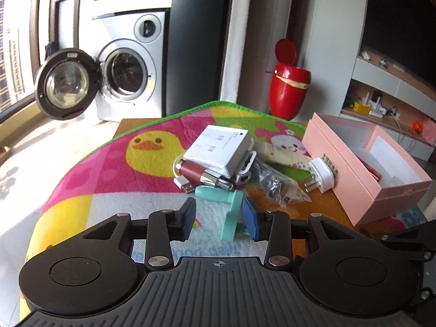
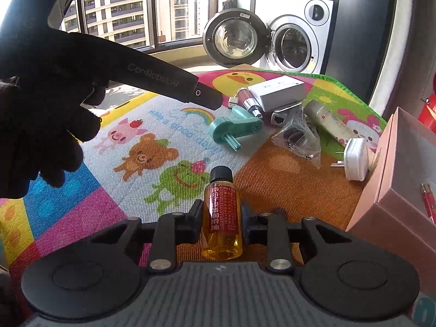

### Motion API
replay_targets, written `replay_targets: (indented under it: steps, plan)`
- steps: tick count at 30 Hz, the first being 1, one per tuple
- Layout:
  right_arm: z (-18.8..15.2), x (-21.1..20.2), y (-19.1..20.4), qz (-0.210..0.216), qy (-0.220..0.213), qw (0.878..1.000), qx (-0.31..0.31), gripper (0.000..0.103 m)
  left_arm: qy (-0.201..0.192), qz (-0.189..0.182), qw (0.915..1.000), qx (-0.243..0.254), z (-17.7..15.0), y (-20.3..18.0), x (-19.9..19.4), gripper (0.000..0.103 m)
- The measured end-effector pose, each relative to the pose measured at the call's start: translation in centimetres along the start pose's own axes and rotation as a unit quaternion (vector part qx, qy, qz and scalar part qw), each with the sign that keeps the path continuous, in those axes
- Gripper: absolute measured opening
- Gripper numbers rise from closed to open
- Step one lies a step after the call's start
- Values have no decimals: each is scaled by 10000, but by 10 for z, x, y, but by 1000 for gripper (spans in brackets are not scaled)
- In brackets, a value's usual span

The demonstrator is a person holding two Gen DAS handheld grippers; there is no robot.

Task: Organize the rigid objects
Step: 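Carry the orange bottle and teal gadget over the pink box with both grippers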

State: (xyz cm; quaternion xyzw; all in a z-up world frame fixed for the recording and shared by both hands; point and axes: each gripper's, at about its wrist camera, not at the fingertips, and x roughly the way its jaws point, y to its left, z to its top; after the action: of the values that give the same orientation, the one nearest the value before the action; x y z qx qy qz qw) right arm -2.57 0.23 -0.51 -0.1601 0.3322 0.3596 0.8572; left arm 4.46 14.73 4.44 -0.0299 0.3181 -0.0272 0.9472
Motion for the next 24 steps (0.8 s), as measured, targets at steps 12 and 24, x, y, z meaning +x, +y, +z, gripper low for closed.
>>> replay_targets:
  steps: [12, 24]
  plan:
    - [-58, -47, -29, -434, -242, 9962, 711, 36, 469, -366, 9982, 123, -17, -11, 29, 23]
    - [-55, -39, -26, -603, -226, 9948, 790, 83, 700, -451, 9958, 388, -53, -19, -20, 25]
